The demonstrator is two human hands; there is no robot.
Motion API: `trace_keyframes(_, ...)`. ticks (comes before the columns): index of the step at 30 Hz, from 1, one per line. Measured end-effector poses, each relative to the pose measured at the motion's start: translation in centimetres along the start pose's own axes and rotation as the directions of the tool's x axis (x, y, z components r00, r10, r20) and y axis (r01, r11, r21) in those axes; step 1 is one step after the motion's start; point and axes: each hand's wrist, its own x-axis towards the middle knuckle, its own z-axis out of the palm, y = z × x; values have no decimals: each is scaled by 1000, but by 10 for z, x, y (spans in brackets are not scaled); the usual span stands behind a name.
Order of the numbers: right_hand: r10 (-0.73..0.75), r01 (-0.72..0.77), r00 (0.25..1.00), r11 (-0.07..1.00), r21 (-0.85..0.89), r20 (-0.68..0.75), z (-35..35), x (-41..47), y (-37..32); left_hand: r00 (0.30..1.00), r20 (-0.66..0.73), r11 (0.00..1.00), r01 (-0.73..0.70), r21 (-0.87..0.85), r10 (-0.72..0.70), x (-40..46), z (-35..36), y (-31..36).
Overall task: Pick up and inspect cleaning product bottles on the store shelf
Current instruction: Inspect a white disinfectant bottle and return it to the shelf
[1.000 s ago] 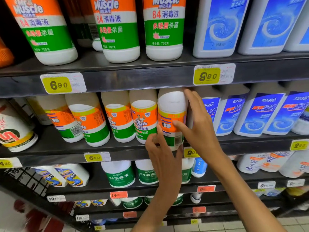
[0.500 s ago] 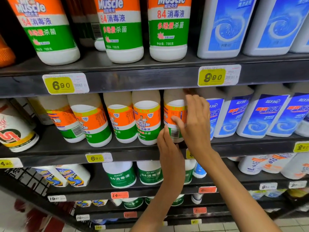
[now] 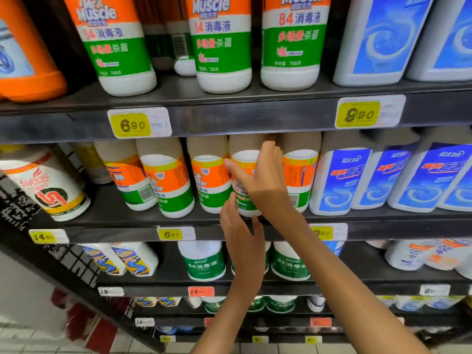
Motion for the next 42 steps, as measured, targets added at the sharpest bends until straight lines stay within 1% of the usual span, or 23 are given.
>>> trace_keyframes(3,65,-66,998,994,-87,-17,13,5,3,999,31,1000,-6,1,6,4,-4,-7)
trace_keyframes(5,119,-121,993,988,-99,-30,13,7,3,1000,31,1000,0,-6,0,6,-7,-10)
trace_keyframes(7,162,-161,987,981,-106,-6,12,13,4,999,37,1000,-7,-27,8,5,-9,-12)
trace_keyframes(10,191,-187,981,978,-93,35,7,16,3,999,36,998,-17,-54,19,4,-10,-12)
trace_keyframes(13,174,-171,984,982,-78,30,3,10,3,1000,28,995,-2,-101,5,4,-12,-13)
trace_keyframes(17,86,-84,996,994,63,-25,-4,-3,-1,998,45,986,-33,-161,41,5,-29,-17)
trace_keyframes(19,55,-50,998,991,124,-42,-11,-7,-3,992,122,976,-5,-219,32,7,-40,-19)
trace_keyframes(21,75,-71,997,970,234,-7,-18,-11,-5,970,243,954,82,-288,-10,8,-50,-18)
trace_keyframes(23,116,-137,990,930,342,81,-24,-17,-7,938,347,936,140,-322,-21,3,-58,-14)
trace_keyframes(27,183,-269,957,855,444,226,-32,-30,-5,900,433,911,213,-354,-42,-14,-75,-11)
trace_keyframes(28,206,-320,939,818,478,275,-35,-33,-4,884,465,899,241,-366,-48,-17,-81,-11)
trace_keyframes(29,240,-393,911,747,536,334,-38,-35,-2,859,509,881,282,-379,-56,-21,-88,-13)
trace_keyframes(30,279,-481,873,633,607,401,-40,-35,0,824,562,858,337,-388,-69,-23,-95,-14)
trace_keyframes(31,303,-559,829,490,669,471,-42,-36,4,783,617,832,395,-390,-83,-26,-102,-17)
trace_keyframes(32,303,-608,794,359,708,528,-43,-37,6,741,665,806,448,-387,-93,-29,-107,-18)
trace_keyframes(33,280,-637,769,260,726,575,-43,-38,7,702,707,785,488,-382,-92,-32,-110,-20)
trace_keyframes(34,238,-662,747,181,727,620,-42,-41,6,664,742,765,523,-376,-90,-36,-112,-20)
trace_keyframes(36,159,-695,716,72,715,680,-39,-46,4,596,798,721,594,-358,-95,-43,-111,-19)
trace_keyframes(37,149,-696,715,57,716,683,-39,-47,3,566,817,699,628,-341,-109,-47,-110,-17)
trace_keyframes(38,158,-687,723,65,723,673,-40,-48,1,548,827,683,652,-329,-124,-49,-109,-15)
trace_keyframes(39,181,-672,737,95,735,651,-43,-47,0,550,826,677,656,-333,-127,-49,-108,-13)
trace_keyframes(40,220,-658,750,143,740,624,-46,-47,-2,572,811,686,638,-350,-119,-49,-107,-11)
trace_keyframes(42,305,-610,789,292,736,533,-52,-48,-5,656,746,740,555,-379,-109,-48,-105,-4)
